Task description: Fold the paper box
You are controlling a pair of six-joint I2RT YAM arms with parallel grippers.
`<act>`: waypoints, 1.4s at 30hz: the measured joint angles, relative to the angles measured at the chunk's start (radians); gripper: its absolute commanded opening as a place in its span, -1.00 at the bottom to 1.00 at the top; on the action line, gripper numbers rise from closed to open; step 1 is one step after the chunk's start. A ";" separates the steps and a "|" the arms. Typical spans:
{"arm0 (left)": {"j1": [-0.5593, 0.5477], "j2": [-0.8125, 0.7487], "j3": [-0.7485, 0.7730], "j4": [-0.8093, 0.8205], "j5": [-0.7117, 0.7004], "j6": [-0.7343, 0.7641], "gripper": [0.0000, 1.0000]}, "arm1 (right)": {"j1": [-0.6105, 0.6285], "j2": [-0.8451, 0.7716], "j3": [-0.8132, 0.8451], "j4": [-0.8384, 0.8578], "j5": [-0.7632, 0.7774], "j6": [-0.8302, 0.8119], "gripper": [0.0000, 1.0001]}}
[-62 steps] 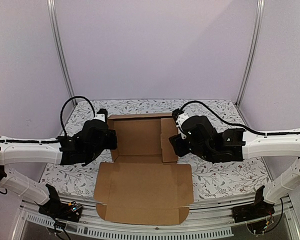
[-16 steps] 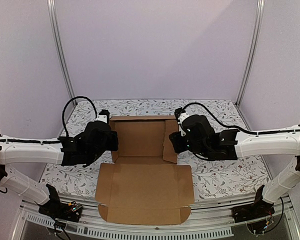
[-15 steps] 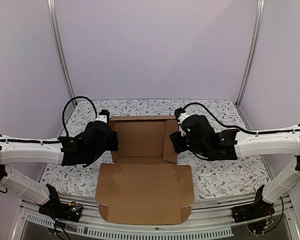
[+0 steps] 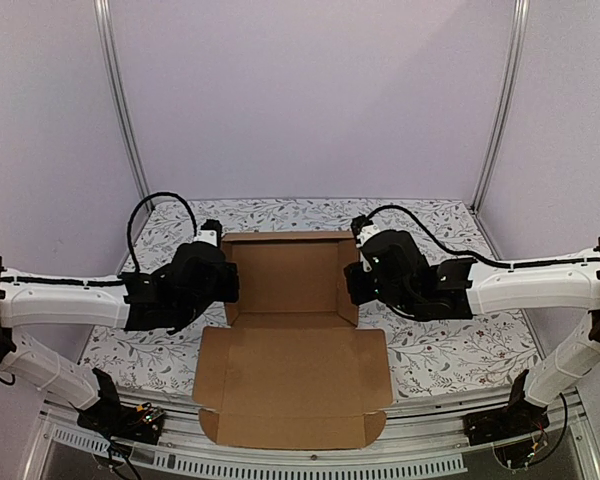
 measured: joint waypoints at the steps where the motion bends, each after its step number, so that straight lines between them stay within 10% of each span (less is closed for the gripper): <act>1: -0.001 0.002 0.002 0.001 0.000 0.000 -1.00 | 0.000 0.000 0.000 0.000 0.002 -0.003 -0.45; 13: -0.014 0.020 0.007 -0.004 -0.018 0.001 -1.00 | 0.000 0.055 0.000 0.006 0.021 -0.004 -0.54; 17: -0.018 0.020 0.007 -0.019 -0.027 0.001 -1.00 | -0.001 0.077 0.000 0.018 0.030 0.006 -1.00; 42: -0.042 0.049 0.009 -0.029 -0.048 -0.003 -1.00 | -0.012 0.118 -0.095 0.176 0.002 0.091 -0.54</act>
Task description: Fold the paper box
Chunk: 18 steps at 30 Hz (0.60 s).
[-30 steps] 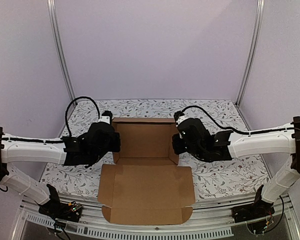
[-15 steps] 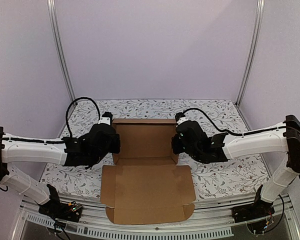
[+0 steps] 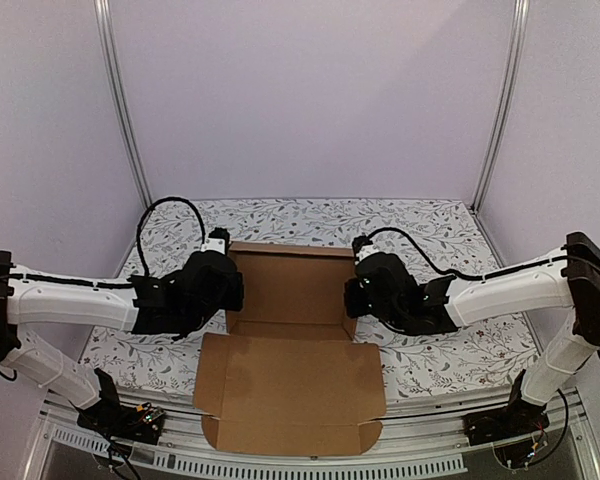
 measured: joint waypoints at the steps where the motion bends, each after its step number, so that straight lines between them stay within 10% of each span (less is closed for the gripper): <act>1: -0.001 0.001 0.000 -0.002 0.000 0.000 -1.00 | 0.000 0.000 -0.006 0.005 -0.003 0.006 -0.51; 18: -0.008 0.030 0.023 0.003 0.016 -0.012 -1.00 | 0.048 -0.087 -0.118 0.114 0.037 0.053 -0.09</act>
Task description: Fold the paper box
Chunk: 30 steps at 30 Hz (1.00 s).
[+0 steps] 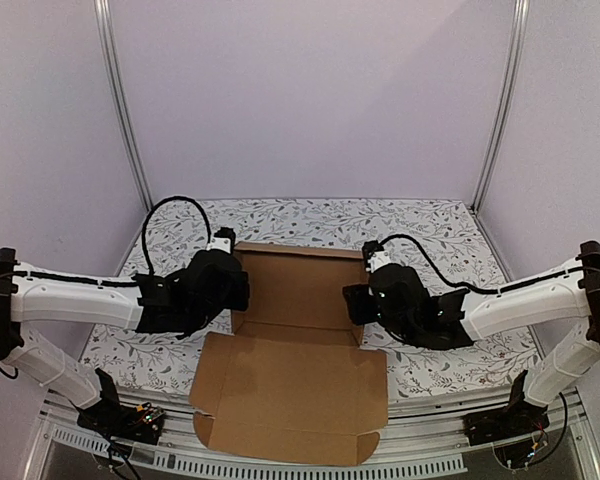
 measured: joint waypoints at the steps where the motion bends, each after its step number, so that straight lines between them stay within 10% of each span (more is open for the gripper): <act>1: -0.002 0.000 0.002 0.004 0.004 -0.001 -1.00 | 0.003 -0.012 -0.007 0.003 0.005 -0.003 -0.08; 30: -0.006 0.078 0.049 -0.003 0.042 -0.089 -1.00 | 0.111 -0.152 -0.078 -0.021 0.219 -0.027 -0.07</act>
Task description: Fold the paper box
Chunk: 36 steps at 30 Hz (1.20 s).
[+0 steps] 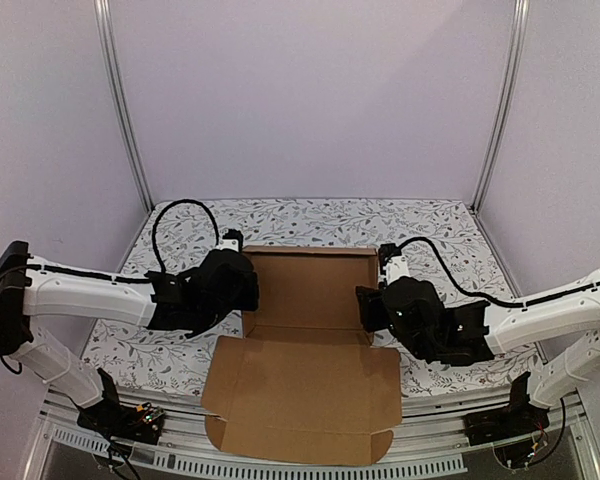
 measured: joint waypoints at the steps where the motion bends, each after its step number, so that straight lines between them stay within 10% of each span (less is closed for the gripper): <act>1: 0.000 0.000 0.002 -0.002 0.000 -0.001 -1.00 | 0.000 0.002 0.000 -0.006 0.005 0.002 -0.08; 17: 0.000 0.000 0.008 -0.010 0.011 -0.022 -1.00 | 0.000 0.059 -0.005 -0.042 0.028 0.049 -0.41; 24: 0.000 0.000 0.008 -0.016 0.020 -0.028 -1.00 | 0.000 0.093 -0.005 -0.052 0.048 0.061 -0.99; 36: -0.002 0.005 0.008 -0.028 0.023 -0.055 -0.93 | -0.005 0.140 0.024 -0.051 0.097 0.058 -1.00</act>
